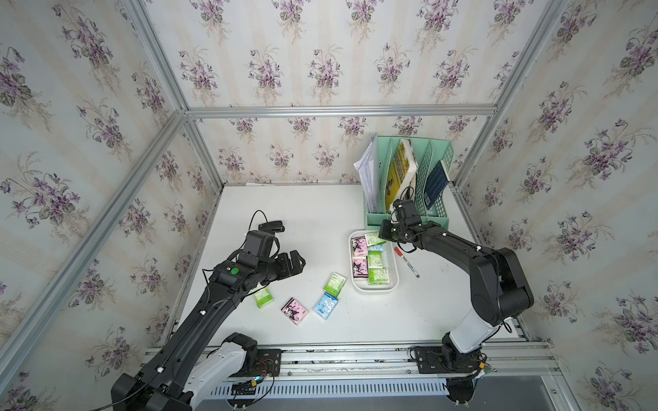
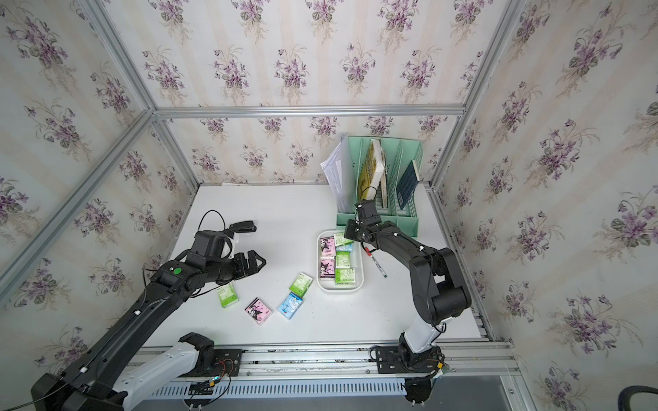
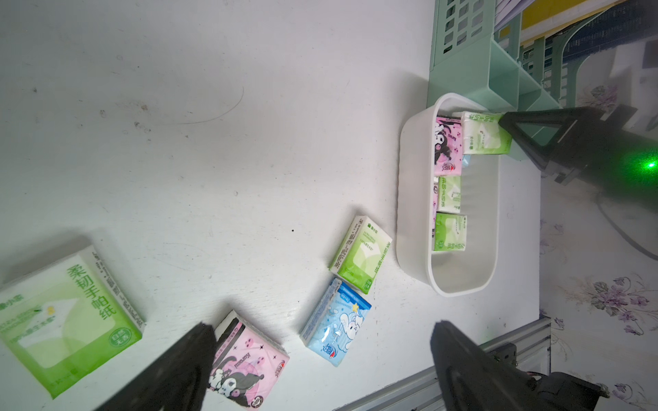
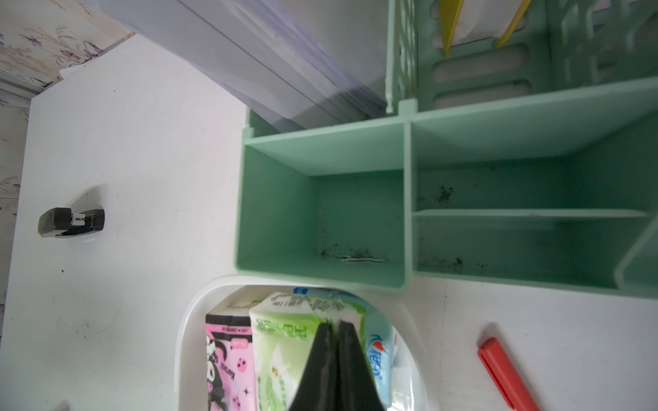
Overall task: Put the pocket tissues into the storage box
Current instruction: Place the pocket tissues in the storage box.
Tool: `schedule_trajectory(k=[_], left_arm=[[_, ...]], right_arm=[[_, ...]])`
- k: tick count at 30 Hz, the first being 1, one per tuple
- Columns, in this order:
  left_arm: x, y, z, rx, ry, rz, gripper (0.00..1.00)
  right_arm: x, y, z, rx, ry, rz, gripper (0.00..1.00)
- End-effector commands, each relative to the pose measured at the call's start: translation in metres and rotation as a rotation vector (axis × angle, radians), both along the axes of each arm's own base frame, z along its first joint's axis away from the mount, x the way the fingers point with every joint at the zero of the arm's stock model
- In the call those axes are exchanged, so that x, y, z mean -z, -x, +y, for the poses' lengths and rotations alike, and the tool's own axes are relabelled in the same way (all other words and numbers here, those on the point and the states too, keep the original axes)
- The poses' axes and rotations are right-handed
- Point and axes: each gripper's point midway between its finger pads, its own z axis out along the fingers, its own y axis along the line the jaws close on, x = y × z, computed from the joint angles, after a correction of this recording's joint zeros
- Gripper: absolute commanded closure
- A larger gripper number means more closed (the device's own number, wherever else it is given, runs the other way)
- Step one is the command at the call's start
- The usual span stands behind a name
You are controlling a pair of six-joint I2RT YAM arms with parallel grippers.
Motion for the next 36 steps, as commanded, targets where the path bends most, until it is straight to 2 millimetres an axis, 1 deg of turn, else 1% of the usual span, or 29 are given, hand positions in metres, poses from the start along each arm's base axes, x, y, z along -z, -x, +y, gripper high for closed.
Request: schedule_trajectory(k=[1, 5, 6, 10, 14, 18, 21, 24, 26, 28, 32, 34, 36], left_arm=[[-0.002, -0.005, -0.001, 0.004, -0.003, -0.024, 0.01], [0.0, -0.005, -0.001, 0.006, -0.006, -0.019, 0.01], [0.0, -0.005, -0.001, 0.007, -0.007, -0.02, 0.01], [0.0, -0.005, -0.001, 0.007, -0.005, -0.018, 0.01], [0.0, -0.004, 0.0, 0.001, -0.004, -0.019, 0.01], [-0.001, -0.004, 0.0, -0.005, 0.0, -0.02, 0.01], [-0.003, -0.003, 0.0, -0.008, 0.005, -0.024, 0.01], [-0.006, -0.002, 0.001, -0.012, 0.006, -0.03, 0.01], [-0.008, -0.001, 0.002, -0.015, 0.006, -0.034, 0.01], [-0.01, 0.001, 0.004, -0.015, 0.0, -0.037, 0.01], [-0.014, 0.003, 0.008, -0.024, -0.016, -0.043, 0.01], [-0.014, 0.004, 0.012, -0.037, -0.031, -0.044, 0.01], [-0.014, 0.005, 0.016, -0.052, -0.05, -0.044, 0.01]], right_arm=[[-0.001, -0.004, 0.005, 0.003, -0.029, -0.009, 1.0], [0.006, -0.004, 0.007, 0.006, -0.03, 0.002, 1.0], [0.006, -0.003, 0.008, 0.005, -0.03, 0.003, 0.99], [0.013, -0.003, 0.009, 0.007, -0.026, 0.014, 0.9], [0.013, -0.002, 0.011, 0.001, -0.027, 0.014, 0.83], [0.009, -0.002, 0.011, -0.003, -0.021, 0.006, 0.71], [0.006, -0.002, 0.011, -0.01, -0.019, -0.001, 0.57], [0.002, -0.001, 0.01, -0.014, -0.015, -0.005, 0.48], [-0.002, 0.0, 0.009, -0.012, -0.01, -0.013, 0.45], [-0.01, 0.0, 0.008, -0.011, -0.011, -0.028, 0.44], [-0.036, 0.006, 0.008, -0.031, -0.015, -0.082, 0.42], [-0.05, 0.012, 0.013, -0.077, -0.009, -0.114, 0.42], [-0.057, 0.024, 0.024, -0.155, -0.01, -0.126, 0.42]])
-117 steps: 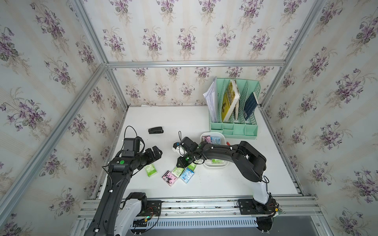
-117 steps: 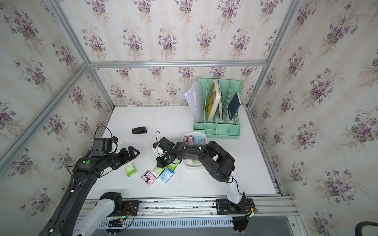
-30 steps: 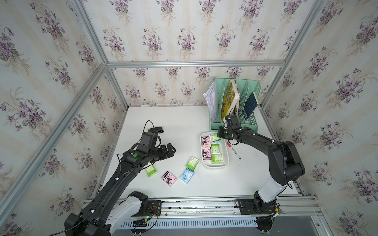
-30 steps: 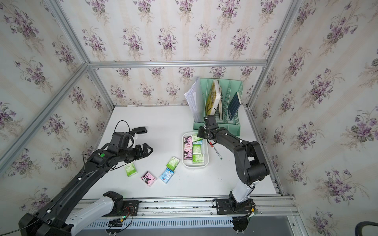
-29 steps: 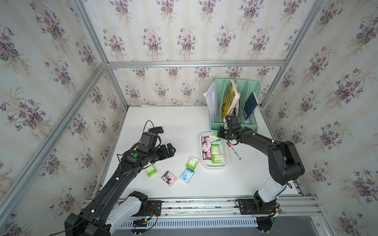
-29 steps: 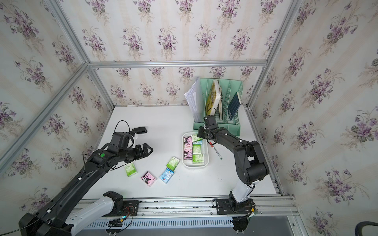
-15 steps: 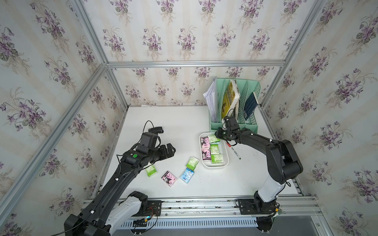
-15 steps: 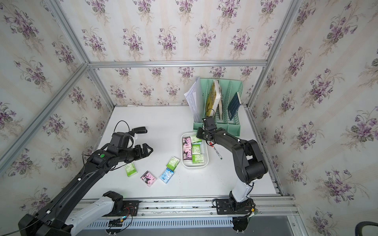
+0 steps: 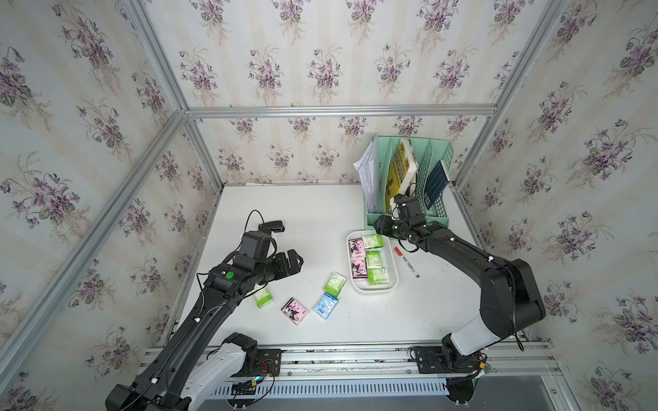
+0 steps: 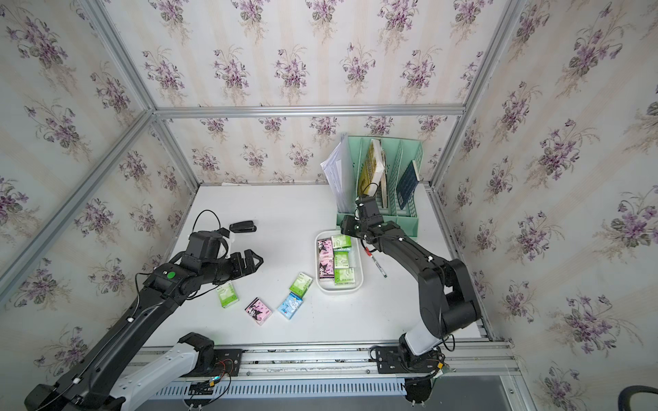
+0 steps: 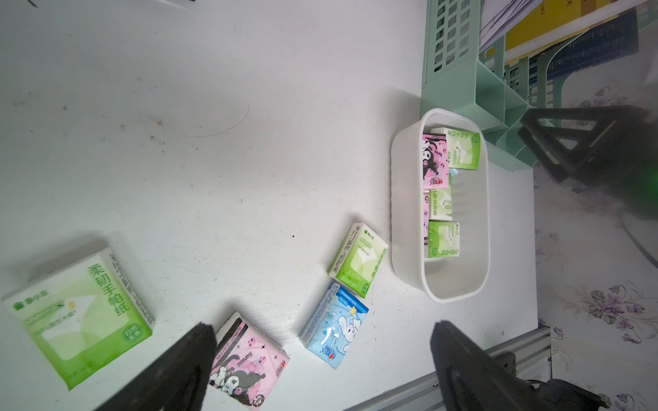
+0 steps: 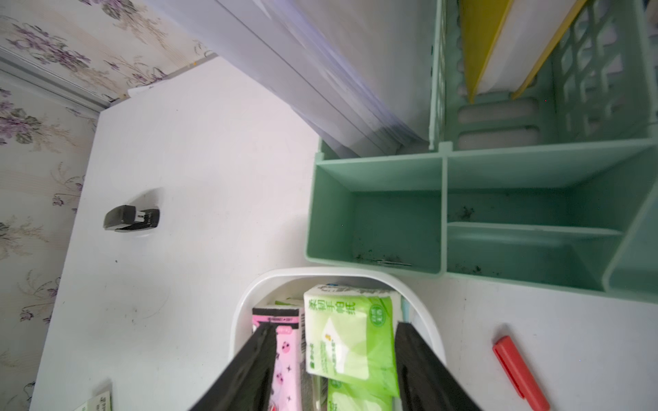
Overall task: Put the pocket tissues into the storage box
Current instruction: Place the pocket tissues in the storage box, then pick up the pocket tissues from the center of the board.
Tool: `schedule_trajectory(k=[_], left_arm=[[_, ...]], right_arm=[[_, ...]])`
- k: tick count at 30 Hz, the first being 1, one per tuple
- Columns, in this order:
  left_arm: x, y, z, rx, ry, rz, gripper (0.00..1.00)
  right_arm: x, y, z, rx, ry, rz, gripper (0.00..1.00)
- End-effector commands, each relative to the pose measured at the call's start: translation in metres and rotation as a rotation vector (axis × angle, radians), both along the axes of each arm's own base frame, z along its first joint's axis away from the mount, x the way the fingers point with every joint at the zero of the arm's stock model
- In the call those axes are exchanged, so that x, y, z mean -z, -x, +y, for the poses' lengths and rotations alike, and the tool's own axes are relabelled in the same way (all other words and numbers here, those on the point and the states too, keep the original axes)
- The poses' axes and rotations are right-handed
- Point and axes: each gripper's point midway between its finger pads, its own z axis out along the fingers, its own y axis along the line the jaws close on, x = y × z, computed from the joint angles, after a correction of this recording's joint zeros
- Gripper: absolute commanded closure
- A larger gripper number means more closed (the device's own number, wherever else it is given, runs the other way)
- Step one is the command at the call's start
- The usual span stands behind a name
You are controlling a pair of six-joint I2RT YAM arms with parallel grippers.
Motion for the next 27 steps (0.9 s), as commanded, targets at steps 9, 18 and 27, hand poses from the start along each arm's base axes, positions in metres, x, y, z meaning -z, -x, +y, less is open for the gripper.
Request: schedule_trajectory(k=[9, 18, 27], left_arm=[[0.012, 0.007, 0.04, -0.124, -0.071, 0.019, 0.01], [0.022, 0.014, 0.065, -0.205, -0.042, 0.069, 0.01], [0.029, 0.017, 0.063, -0.208, 0.004, 0.073, 0.01]], right_arm=[[-0.016, 0.102, 0.105, -0.505, 0.061, -0.102, 0.39], [0.039, 0.153, 0.164, -0.732, 0.161, 0.014, 0.37], [0.082, 0.139, 0.154, -0.691, 0.329, 0.084, 0.36]])
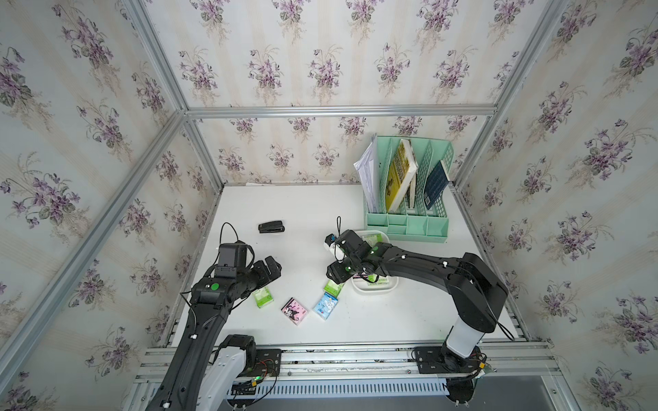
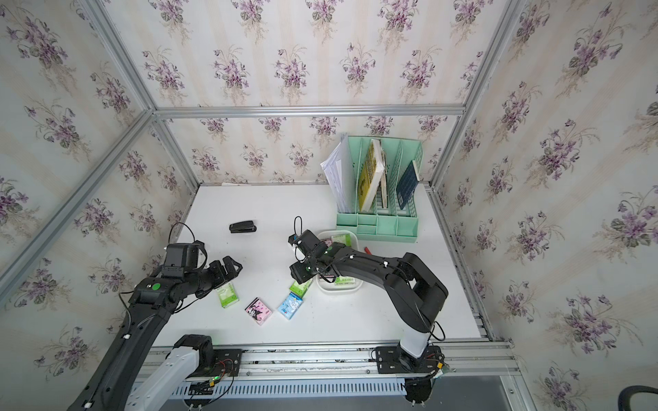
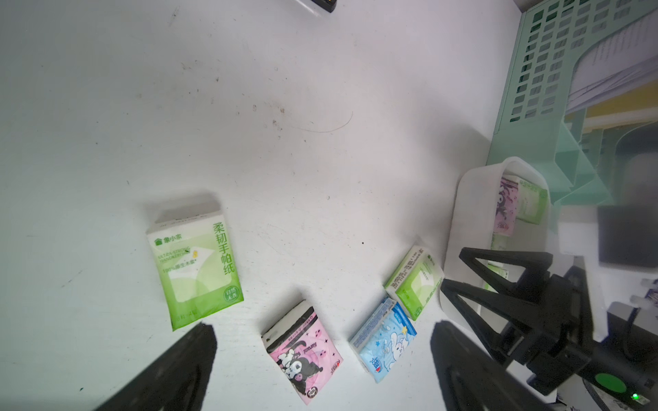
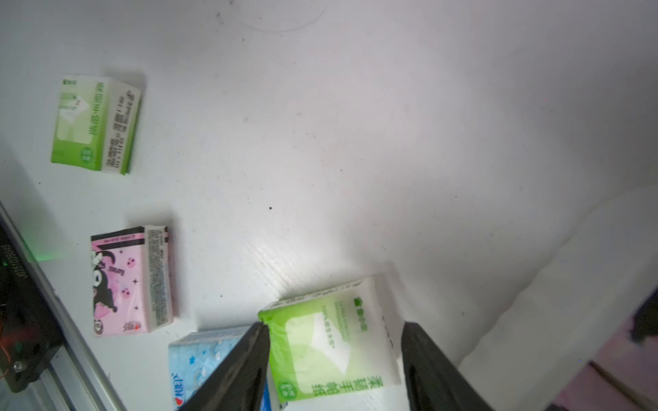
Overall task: Put the pocket tissues into the storage box
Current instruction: Pick up the pocket tissues from the center of the board.
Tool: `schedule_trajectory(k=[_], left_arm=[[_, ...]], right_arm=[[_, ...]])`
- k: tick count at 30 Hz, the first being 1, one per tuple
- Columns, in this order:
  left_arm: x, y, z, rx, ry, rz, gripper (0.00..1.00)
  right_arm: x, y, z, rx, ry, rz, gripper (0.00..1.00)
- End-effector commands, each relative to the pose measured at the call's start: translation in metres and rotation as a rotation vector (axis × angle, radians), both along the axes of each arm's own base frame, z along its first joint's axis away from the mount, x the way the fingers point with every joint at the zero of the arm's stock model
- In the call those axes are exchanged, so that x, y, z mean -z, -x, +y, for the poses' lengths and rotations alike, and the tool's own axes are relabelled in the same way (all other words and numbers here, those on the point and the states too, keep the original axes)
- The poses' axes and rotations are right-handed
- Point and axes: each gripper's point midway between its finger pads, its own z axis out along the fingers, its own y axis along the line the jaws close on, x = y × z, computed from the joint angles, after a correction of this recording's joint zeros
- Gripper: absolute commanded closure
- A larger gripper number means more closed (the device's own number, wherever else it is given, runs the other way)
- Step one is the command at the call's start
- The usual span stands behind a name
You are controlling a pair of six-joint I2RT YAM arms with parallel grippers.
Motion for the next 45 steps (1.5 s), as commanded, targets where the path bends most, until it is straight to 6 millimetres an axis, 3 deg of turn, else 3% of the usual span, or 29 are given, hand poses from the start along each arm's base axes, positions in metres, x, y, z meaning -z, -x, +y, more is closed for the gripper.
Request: schedule_trajectory(k=[1, 14, 29, 32, 39, 45], left_arm=[[-0.001, -0.001, -0.005, 0.022, 0.019, -0.007, 0.01], [0.001, -0.001, -0.005, 0.031, 0.018, -0.014, 0.01], [0.001, 0.0, -0.004, 0.034, 0.01, -0.018, 0.01], [0.001, 0.0, -0.004, 0.032, 0.012, -0.017, 0.01], [-0.001, 0.0, -0.003, 0.029, 0.001, -0.023, 0.01], [-0.006, -0.002, -0.005, 0.033, 0.012, -0.03, 0.01]], right_arm=[[0.006, -0.007, -0.008, 0.012, 0.068, -0.033, 0.35], [0.036, 0.0, -0.004, -0.015, 0.118, 0.065, 0.35], [0.05, 0.025, -0.006, -0.056, 0.08, 0.181, 0.38], [0.056, 0.031, -0.007, -0.061, 0.085, 0.212, 0.47], [0.057, 0.029, -0.006, -0.043, 0.081, 0.218, 0.92], [0.018, 0.003, 0.005, 0.015, 0.019, 0.102, 1.0]])
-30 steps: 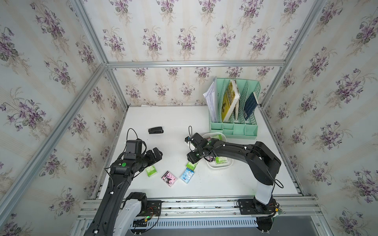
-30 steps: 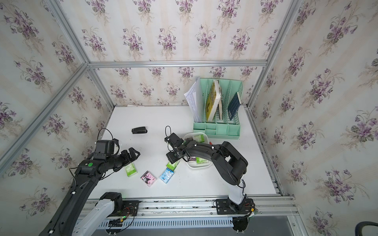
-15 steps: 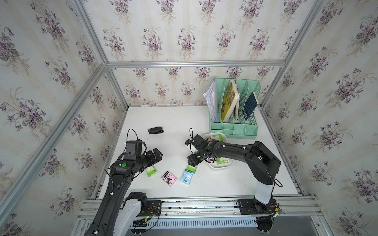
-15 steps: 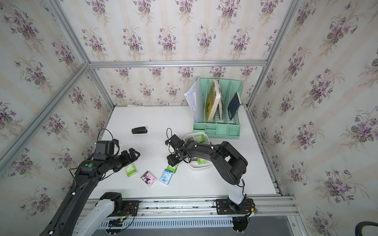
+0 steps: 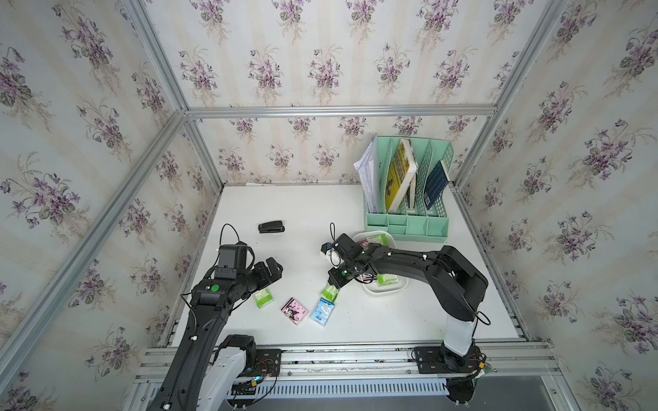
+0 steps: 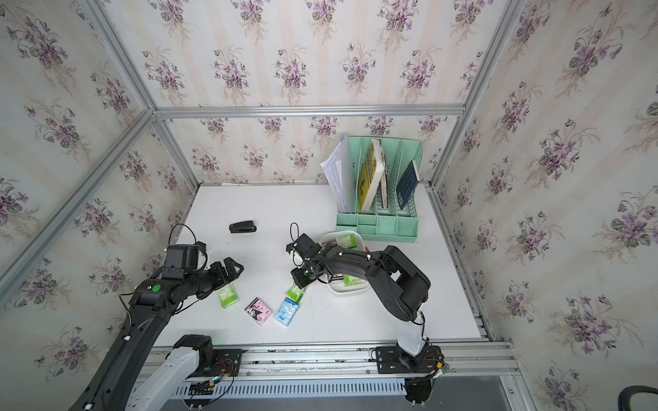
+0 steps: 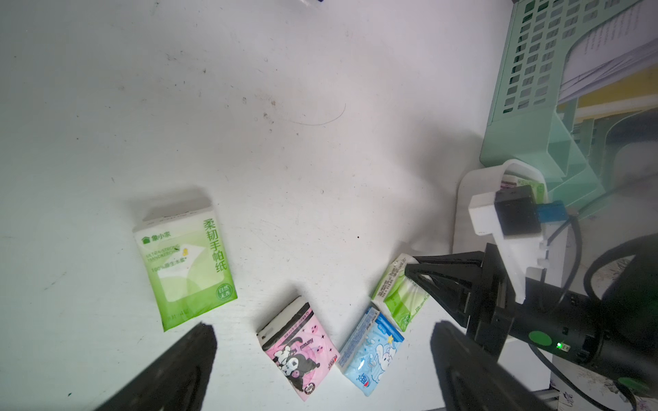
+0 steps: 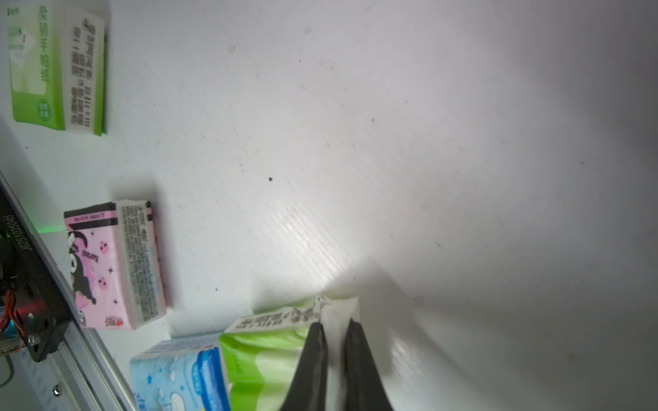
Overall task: Put the pocket tissues into the storage box
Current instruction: Pick up the pocket tissues from the center of the board, then place the pocket tissues in the storage box.
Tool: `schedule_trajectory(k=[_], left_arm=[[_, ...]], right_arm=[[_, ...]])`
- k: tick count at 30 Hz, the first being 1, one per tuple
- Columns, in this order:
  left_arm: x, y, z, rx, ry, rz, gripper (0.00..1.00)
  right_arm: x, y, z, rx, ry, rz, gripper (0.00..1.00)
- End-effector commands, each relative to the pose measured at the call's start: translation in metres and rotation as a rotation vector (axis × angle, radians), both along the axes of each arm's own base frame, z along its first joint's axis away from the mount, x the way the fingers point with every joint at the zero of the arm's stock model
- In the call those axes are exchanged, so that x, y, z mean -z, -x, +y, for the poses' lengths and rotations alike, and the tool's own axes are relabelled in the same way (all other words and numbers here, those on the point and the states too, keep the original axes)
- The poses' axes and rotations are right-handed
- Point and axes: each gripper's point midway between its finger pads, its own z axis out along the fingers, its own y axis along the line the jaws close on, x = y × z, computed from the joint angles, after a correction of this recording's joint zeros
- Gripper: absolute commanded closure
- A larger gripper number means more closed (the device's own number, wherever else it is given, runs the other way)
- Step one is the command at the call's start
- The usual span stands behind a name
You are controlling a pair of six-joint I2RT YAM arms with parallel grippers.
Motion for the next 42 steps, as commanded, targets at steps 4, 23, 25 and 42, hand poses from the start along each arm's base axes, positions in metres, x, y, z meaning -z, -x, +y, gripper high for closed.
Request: schedule_trajectory(k=[4, 23, 25, 42], left_arm=[[-0.01, -0.006, -0.012, 0.04, 0.062, -0.027, 0.01], [-0.03, -0.013, -0.082, 0.359, 0.039, -0.084, 0.01], [-0.028, -0.014, -0.085, 0.362, 0.031, -0.078, 0.01], [-0.023, -0.018, -0.081, 0.332, -0.008, -0.059, 0.01]], right_arm=[[-0.064, -0.032, -0.004, 0.133, -0.084, -0.15, 1.0], [-0.089, -0.104, -0.226, 0.724, -0.072, -0.237, 1.0], [-0.081, -0.106, -0.227, 0.729, -0.073, -0.225, 1.0], [-0.053, -0.118, -0.214, 0.731, -0.105, -0.169, 1.0]])
